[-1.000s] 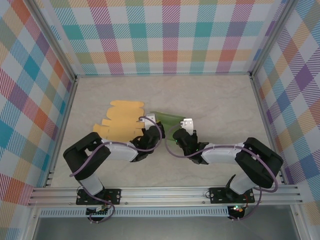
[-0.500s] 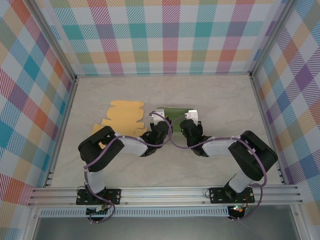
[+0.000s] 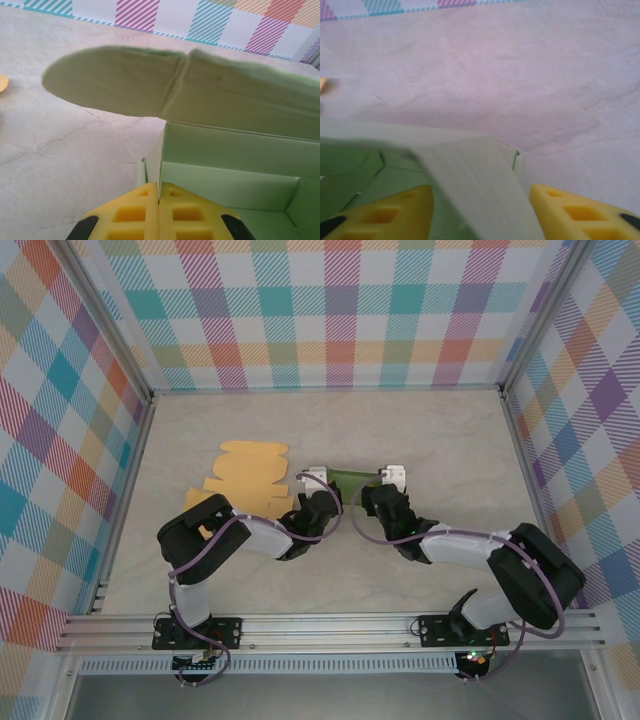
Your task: Fold the paper box
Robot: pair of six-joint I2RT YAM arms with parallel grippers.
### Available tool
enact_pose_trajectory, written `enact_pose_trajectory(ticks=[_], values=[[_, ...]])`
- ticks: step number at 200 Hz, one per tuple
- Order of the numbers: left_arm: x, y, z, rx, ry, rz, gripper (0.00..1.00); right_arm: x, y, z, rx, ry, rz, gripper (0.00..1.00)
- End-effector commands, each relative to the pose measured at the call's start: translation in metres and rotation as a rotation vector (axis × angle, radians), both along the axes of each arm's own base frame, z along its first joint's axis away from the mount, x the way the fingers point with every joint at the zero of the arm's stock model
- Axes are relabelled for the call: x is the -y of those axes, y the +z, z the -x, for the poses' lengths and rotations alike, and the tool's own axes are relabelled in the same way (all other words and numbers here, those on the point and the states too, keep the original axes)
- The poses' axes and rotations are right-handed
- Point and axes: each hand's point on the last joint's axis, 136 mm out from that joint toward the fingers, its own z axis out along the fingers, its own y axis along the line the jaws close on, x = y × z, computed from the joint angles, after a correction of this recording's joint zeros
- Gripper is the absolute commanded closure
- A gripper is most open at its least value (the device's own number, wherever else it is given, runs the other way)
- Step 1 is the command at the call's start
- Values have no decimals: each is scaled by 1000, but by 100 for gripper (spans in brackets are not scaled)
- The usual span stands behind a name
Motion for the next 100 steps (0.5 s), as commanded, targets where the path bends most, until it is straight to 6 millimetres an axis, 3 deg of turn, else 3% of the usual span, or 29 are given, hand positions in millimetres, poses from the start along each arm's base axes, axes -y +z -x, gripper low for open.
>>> enact_pose_trajectory(ticks=[1,31,53,100], values=[[-4,-8,6,-15,-2,-35,100,-1,-2,16,-55,49,-25,36],[-3,-9,5,-13,-3,-45,100,0,9,32,-89,96,-52,22],[-3,-9,5,-10,-2,-49,100,6,19,46,-107,112,-71,18],[1,-9,7,-15,-17,-74,100,9,76,62,-53,176,-144,10]])
